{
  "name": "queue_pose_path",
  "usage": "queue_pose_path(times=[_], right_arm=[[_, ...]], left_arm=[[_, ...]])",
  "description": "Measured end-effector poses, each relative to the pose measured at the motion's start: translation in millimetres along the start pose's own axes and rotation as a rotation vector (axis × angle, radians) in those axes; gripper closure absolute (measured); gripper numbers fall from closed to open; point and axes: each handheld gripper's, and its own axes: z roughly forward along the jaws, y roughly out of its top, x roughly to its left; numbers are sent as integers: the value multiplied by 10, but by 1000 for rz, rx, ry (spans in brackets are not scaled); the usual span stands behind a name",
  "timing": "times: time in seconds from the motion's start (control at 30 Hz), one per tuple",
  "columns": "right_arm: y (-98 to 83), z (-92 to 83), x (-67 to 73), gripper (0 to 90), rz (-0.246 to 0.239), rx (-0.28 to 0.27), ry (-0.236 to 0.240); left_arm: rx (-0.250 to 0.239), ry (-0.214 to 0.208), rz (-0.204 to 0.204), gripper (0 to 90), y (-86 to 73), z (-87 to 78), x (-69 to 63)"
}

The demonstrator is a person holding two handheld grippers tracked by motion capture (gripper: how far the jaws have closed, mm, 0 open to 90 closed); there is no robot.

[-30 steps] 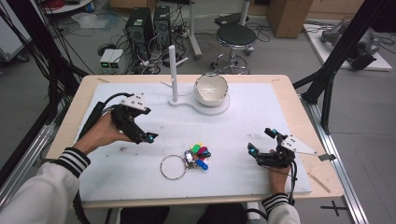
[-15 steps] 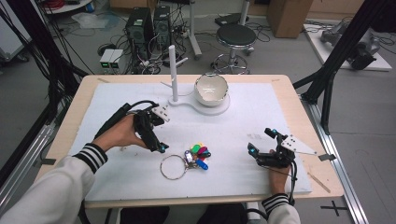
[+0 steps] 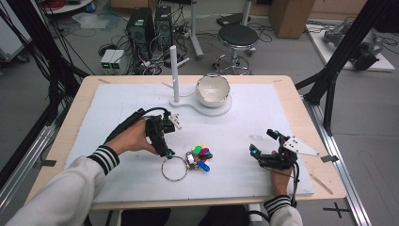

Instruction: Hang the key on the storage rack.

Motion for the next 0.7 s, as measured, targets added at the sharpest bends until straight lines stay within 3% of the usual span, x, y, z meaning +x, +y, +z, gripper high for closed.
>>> queue_pose_path(times=[0.13,0.7], right_arm=[[-1,-3,8,12,9,6,3],[0,0,0,12,0,0,1]], left_arm=[[10,-2,5,95,26,42,-16],[154,-20,10,230,76,276,-83]])
